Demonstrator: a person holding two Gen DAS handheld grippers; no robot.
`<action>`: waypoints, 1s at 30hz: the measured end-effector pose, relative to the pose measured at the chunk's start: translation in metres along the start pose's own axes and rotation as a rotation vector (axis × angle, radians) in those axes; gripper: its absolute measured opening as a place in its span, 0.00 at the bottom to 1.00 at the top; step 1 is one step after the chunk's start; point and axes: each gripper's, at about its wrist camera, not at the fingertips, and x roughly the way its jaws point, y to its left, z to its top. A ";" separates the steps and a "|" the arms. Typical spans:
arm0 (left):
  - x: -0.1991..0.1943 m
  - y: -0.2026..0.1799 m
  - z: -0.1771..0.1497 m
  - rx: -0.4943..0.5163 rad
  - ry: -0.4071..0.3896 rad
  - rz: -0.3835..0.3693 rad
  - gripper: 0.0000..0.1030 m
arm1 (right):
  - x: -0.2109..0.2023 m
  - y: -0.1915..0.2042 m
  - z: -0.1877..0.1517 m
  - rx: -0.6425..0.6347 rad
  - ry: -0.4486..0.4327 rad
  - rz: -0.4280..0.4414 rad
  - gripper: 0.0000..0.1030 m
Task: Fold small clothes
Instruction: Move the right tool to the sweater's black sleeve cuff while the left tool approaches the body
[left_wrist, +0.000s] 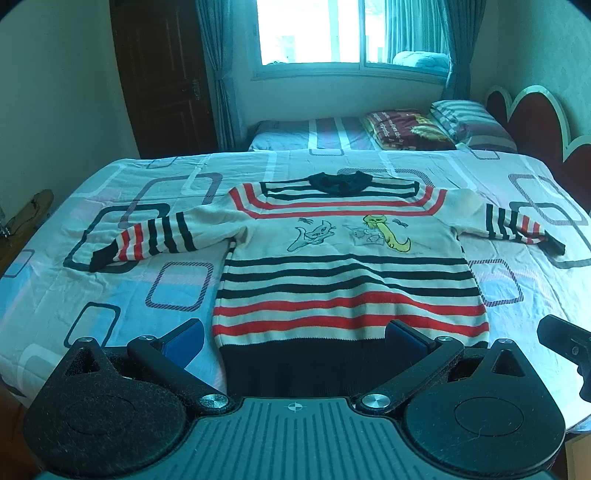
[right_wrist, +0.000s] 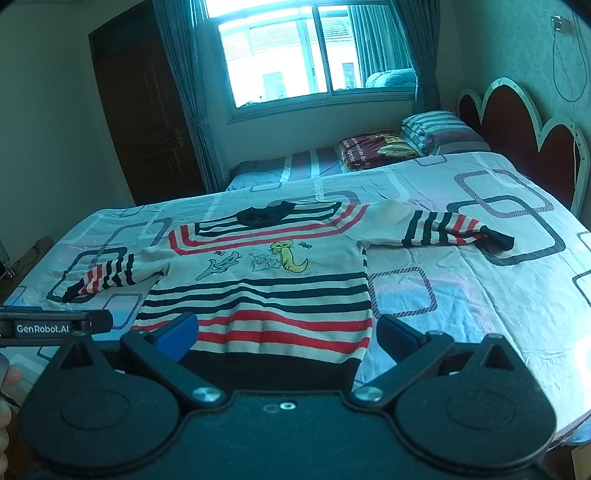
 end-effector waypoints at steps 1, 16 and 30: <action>0.005 0.001 0.003 0.004 0.001 -0.004 1.00 | 0.004 0.000 0.001 0.004 0.000 -0.009 0.99; 0.111 0.030 0.067 0.042 0.023 -0.066 1.00 | 0.090 0.005 0.023 0.099 0.018 -0.191 0.99; 0.213 0.000 0.103 0.056 0.085 -0.118 1.00 | 0.158 -0.064 0.041 0.187 0.074 -0.368 0.99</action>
